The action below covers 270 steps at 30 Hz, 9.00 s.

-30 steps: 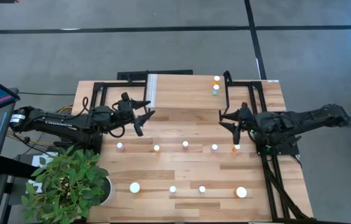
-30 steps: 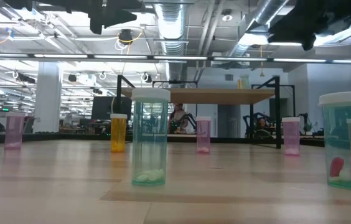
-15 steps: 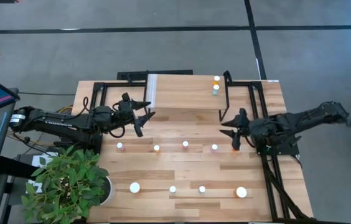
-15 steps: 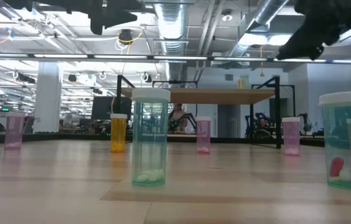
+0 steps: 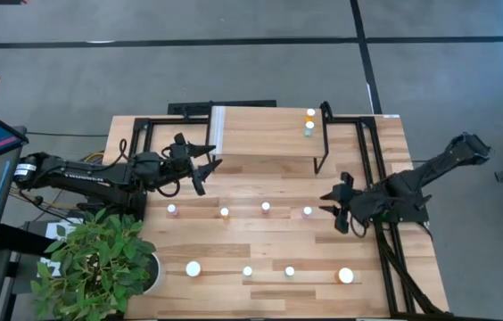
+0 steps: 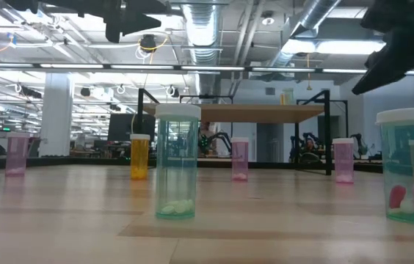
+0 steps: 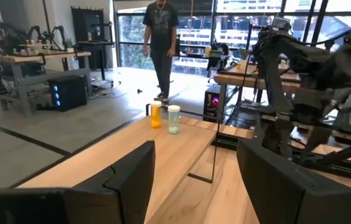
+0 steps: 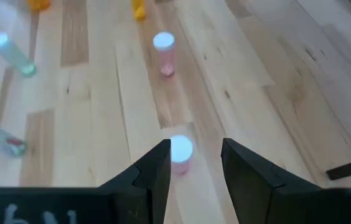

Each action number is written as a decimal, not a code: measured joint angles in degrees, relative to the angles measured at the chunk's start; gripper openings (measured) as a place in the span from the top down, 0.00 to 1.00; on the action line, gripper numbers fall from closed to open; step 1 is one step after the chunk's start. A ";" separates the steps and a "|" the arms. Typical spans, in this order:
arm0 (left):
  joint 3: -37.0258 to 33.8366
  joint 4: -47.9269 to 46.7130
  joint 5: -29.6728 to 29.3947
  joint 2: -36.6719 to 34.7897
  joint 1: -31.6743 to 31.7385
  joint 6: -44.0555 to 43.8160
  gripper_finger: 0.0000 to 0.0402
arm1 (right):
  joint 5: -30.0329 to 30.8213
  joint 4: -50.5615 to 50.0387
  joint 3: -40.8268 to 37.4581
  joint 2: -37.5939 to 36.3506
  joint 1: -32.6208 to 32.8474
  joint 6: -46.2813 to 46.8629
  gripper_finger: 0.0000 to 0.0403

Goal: Pick and place medicine bottles onto shelf by color
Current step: Put the right pink pill bottle on the shelf

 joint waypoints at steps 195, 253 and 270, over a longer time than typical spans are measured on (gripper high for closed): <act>0.02 -2.88 -1.34 0.02 0.59 -0.75 0.47 | -12.25 -3.12 12.95 -5.98 -34.00 -18.89 0.51; 0.02 -2.89 -1.47 0.02 0.59 -1.49 0.47 | -7.50 13.59 -1.56 -15.84 -4.27 -14.19 0.56; 0.09 -2.94 12.30 6.69 0.59 -0.78 0.47 | -1.00 14.65 -1.14 -14.75 2.19 -15.80 0.56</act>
